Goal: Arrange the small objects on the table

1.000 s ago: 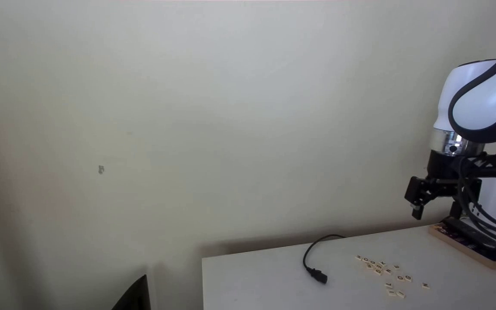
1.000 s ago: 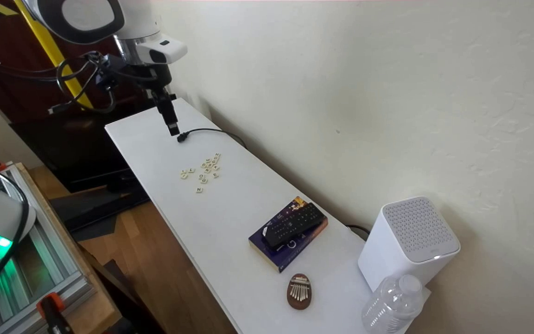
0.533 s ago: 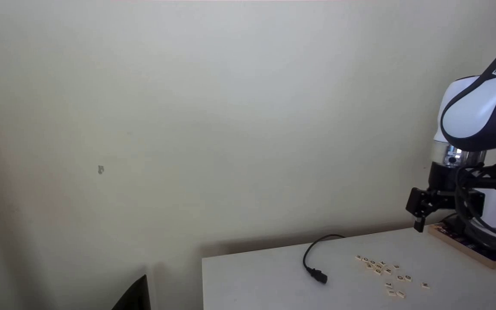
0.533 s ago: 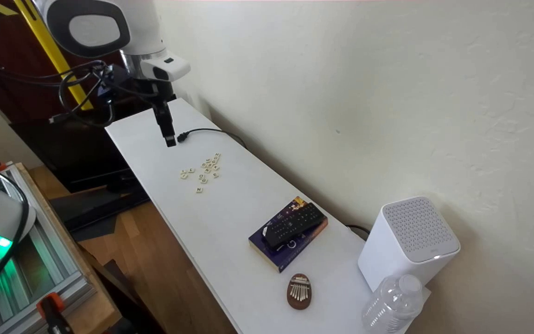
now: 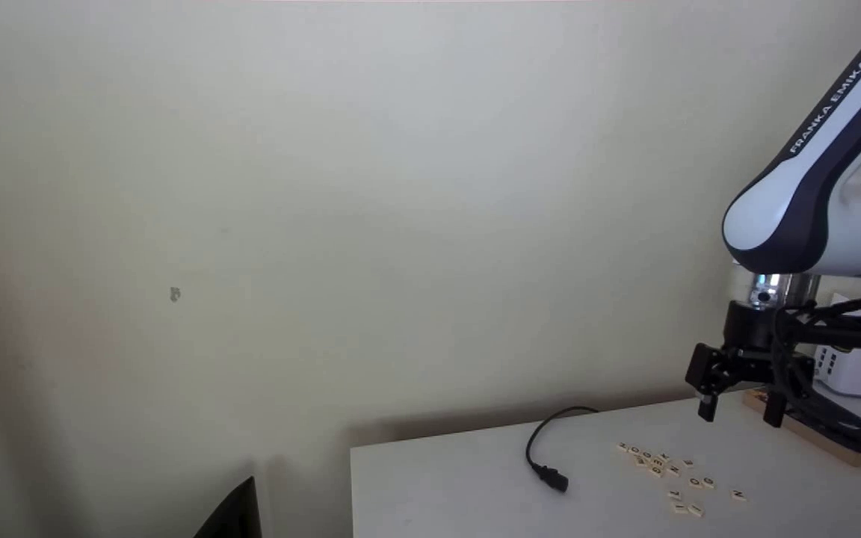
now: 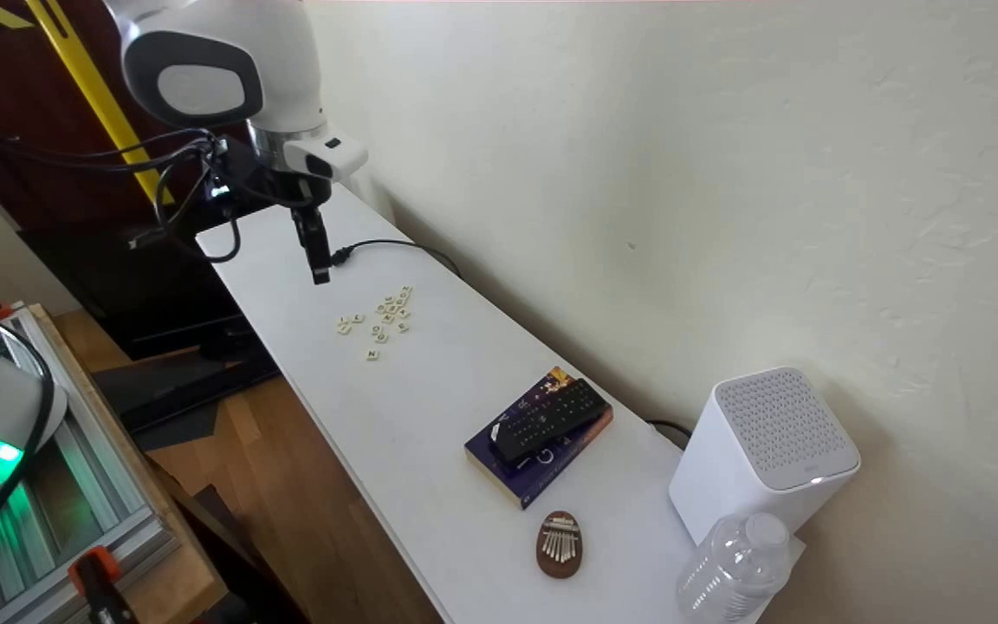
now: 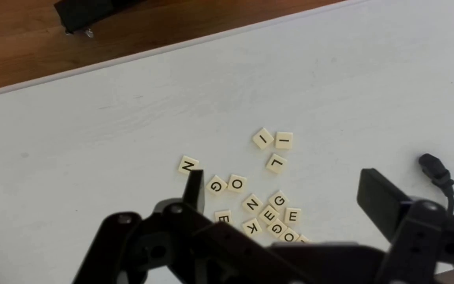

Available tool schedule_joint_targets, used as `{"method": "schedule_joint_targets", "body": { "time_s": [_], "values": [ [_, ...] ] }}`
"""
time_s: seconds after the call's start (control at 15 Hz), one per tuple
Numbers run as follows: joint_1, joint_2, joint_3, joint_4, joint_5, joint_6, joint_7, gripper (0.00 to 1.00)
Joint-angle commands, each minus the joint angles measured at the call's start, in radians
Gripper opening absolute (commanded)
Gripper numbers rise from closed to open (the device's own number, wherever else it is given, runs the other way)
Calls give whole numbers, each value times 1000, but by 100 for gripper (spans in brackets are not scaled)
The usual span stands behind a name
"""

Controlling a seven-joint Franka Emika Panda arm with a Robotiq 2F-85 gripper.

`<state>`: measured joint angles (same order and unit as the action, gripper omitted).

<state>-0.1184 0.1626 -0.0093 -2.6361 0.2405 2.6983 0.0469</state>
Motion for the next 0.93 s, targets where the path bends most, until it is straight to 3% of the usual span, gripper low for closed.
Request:
{"method": "schedule_joint_targets", "body": {
  "time_s": [0.0,0.47,0.87],
  "values": [
    [-5,76,23,67,73,-25,-79,100],
    [-18,204,36,152,53,-12,-121,100],
    [-23,331,19,231,-11,90,-161,100]
  ]
}}
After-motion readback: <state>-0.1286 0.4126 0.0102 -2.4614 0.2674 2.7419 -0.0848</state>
